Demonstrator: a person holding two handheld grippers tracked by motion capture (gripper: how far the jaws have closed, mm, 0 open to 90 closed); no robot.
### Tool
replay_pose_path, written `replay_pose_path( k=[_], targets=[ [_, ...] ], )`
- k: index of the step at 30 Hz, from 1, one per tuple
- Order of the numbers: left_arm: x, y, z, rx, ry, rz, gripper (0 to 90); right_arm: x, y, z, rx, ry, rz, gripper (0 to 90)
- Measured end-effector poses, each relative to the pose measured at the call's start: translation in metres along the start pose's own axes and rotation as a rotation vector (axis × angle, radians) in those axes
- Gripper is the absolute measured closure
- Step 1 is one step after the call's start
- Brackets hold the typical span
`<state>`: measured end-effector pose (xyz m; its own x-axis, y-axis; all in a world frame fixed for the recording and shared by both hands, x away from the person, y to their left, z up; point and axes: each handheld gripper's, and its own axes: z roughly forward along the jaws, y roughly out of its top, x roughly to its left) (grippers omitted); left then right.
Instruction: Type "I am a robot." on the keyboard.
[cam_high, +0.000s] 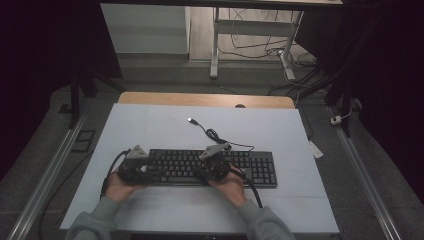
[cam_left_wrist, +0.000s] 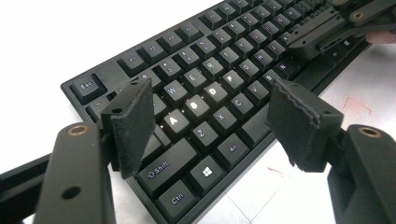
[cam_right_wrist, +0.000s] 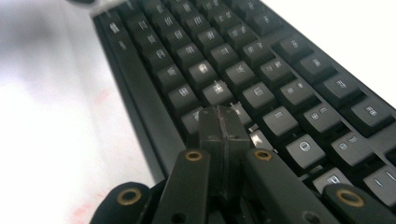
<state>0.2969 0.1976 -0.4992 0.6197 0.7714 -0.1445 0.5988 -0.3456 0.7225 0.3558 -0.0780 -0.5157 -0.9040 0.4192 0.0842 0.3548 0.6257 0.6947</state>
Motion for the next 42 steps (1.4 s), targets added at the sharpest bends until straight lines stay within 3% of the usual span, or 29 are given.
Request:
replay_pose_path(
  k=[1, 8, 16, 31, 42],
  targets=[
    [0.000, 0.000, 0.000, 0.000, 0.000, 0.000, 32.2, 0.000, -0.001, 0.000, 0.001, -0.012, -0.023, 90.0],
    [0.000, 0.000, 0.000, -0.001, 0.002, -0.001, 32.1, 0.002, 0.001, -0.004, -0.030, -0.013, -0.026, 90.0],
    [0.001, -0.001, -0.001, -0.002, 0.001, 0.003, 32.1, -0.001, 0.000, -0.018, -0.089, -0.007, -0.001, 90.0],
    [0.002, -0.001, -0.001, -0.001, 0.005, -0.003, 31.9, -0.010, -0.017, -0.050, -0.128, -0.052, 0.028, 89.6],
    [0.002, -0.001, -0.002, -0.001, 0.005, -0.003, 31.8, -0.018, -0.035, -0.074, -0.152, -0.114, 0.068, 63.7]
  ],
)
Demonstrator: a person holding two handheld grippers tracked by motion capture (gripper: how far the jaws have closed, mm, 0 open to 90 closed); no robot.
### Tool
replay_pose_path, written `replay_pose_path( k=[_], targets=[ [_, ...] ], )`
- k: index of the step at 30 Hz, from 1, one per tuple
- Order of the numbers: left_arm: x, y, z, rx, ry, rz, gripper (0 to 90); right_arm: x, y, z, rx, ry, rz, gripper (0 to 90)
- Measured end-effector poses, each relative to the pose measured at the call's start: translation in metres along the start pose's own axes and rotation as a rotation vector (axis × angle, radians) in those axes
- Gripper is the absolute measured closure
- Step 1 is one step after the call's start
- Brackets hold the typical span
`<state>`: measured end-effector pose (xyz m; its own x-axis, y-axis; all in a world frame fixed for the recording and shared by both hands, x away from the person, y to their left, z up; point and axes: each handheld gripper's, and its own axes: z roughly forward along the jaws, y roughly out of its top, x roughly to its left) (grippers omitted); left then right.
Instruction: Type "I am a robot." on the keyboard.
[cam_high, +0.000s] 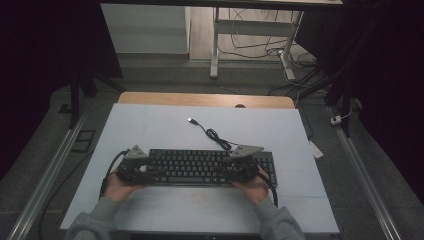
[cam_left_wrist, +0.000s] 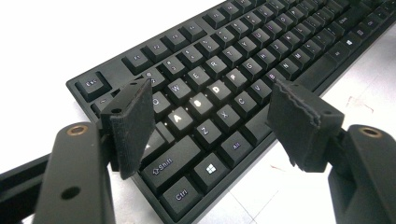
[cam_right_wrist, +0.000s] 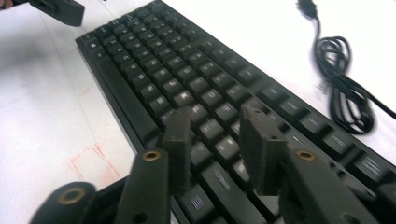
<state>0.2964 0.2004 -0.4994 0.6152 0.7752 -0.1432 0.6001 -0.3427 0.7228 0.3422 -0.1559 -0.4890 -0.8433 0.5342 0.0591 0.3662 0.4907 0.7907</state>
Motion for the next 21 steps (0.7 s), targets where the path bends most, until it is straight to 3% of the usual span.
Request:
replay_pose_path(
  k=[8, 21],
  targets=[
    [0.000, 0.000, 0.001, 0.004, 0.000, 0.002, 31.6, -0.008, -0.016, -0.022, -0.014, -0.037, 0.016, 57.0],
    [0.000, -0.001, 0.000, 0.003, 0.001, 0.002, 31.6, -0.020, -0.042, -0.058, -0.047, -0.081, 0.045, 55.3]
  ],
)
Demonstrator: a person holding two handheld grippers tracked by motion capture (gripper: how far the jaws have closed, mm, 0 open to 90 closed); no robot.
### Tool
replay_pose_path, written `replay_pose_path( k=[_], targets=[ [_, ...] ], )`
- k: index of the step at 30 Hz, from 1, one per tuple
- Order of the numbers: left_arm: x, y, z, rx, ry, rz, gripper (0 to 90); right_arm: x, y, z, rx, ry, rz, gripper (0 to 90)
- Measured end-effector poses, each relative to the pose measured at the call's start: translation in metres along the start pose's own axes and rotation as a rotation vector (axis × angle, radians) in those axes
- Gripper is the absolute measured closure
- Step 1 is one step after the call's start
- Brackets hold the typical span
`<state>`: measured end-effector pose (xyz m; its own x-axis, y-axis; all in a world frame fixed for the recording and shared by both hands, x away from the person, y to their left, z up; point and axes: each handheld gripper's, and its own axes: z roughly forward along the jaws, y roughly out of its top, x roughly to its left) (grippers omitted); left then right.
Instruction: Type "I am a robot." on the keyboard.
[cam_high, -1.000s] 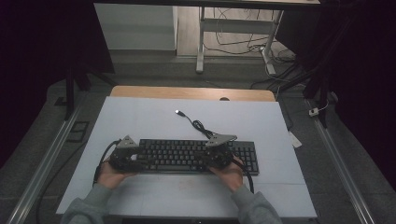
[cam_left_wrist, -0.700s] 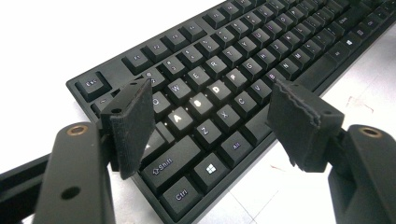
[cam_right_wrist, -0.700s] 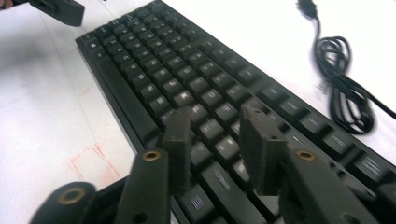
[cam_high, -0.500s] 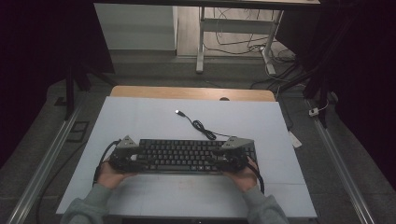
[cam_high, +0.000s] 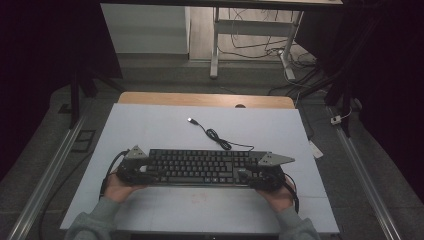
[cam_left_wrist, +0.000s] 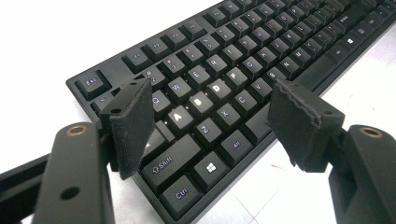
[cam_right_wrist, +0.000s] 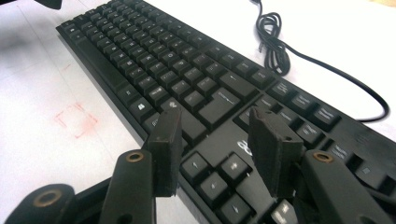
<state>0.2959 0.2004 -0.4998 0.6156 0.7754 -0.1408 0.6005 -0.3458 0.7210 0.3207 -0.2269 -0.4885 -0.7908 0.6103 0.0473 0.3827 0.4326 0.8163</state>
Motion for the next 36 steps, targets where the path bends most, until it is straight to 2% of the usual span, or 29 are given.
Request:
replay_pose_path(
  k=[14, 23, 29, 36],
  targets=[
    [-0.003, 0.001, 0.000, -0.010, 0.000, 0.008, 31.7, 0.000, 0.000, 0.000, -0.003, 0.002, -0.013, 55.3],
    [-0.015, 0.006, 0.003, -0.005, -0.028, 0.060, 33.8, 0.000, 0.001, 0.001, 0.003, -0.002, -0.020, 55.3],
    [-0.024, 0.009, 0.004, -0.012, -0.055, 0.084, 36.6, 0.001, 0.001, 0.003, 0.006, 0.005, -0.019, 55.2],
    [-0.036, 0.012, 0.012, 0.004, -0.081, 0.111, 39.7, 0.001, 0.001, 0.003, 0.012, 0.004, -0.021, 55.1]
  ],
)
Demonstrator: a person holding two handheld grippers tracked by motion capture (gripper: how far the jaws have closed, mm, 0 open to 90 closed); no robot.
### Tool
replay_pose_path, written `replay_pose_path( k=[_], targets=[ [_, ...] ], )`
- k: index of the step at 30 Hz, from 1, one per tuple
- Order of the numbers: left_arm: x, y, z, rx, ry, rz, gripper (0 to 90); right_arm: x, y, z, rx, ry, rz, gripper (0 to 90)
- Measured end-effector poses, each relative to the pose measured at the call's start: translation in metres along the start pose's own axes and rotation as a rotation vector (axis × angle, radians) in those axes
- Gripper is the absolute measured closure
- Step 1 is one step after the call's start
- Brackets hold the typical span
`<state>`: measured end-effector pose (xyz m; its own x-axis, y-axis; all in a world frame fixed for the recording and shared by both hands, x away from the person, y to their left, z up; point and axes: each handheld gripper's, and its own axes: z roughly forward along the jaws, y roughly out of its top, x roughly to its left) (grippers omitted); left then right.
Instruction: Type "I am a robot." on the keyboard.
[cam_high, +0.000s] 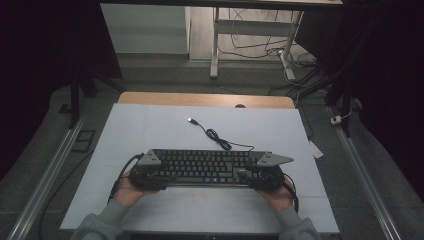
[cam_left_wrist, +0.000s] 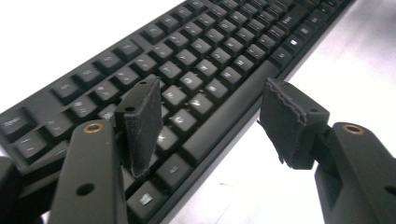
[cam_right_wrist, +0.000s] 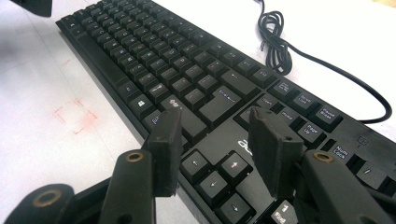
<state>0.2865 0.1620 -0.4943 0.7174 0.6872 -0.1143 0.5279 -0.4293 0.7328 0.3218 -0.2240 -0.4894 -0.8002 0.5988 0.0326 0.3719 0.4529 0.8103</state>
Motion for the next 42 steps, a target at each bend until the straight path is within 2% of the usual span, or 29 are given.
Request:
replay_pose_path(
  k=[4, 8, 20, 27, 42],
  targets=[
    [-0.005, 0.002, 0.006, 0.008, -0.002, 0.005, 44.1, 0.000, 0.000, 0.000, 0.001, -0.001, 0.000, 55.0],
    [-0.008, 0.002, 0.010, 0.015, -0.012, 0.020, 52.7, 0.000, 0.000, 0.001, 0.001, 0.000, 0.000, 54.9],
    [-0.010, 0.001, 0.022, 0.047, -0.024, 0.038, 87.8, 0.000, -0.001, 0.002, 0.012, -0.001, -0.001, 54.7],
    [-0.010, -0.001, 0.032, 0.080, -0.010, 0.042, 88.9, 0.000, -0.001, 0.002, 0.012, -0.002, -0.001, 54.7],
    [-0.011, -0.002, 0.038, 0.098, 0.010, 0.055, 88.9, 0.000, -0.001, 0.003, 0.019, -0.006, -0.005, 54.7]
  ],
)
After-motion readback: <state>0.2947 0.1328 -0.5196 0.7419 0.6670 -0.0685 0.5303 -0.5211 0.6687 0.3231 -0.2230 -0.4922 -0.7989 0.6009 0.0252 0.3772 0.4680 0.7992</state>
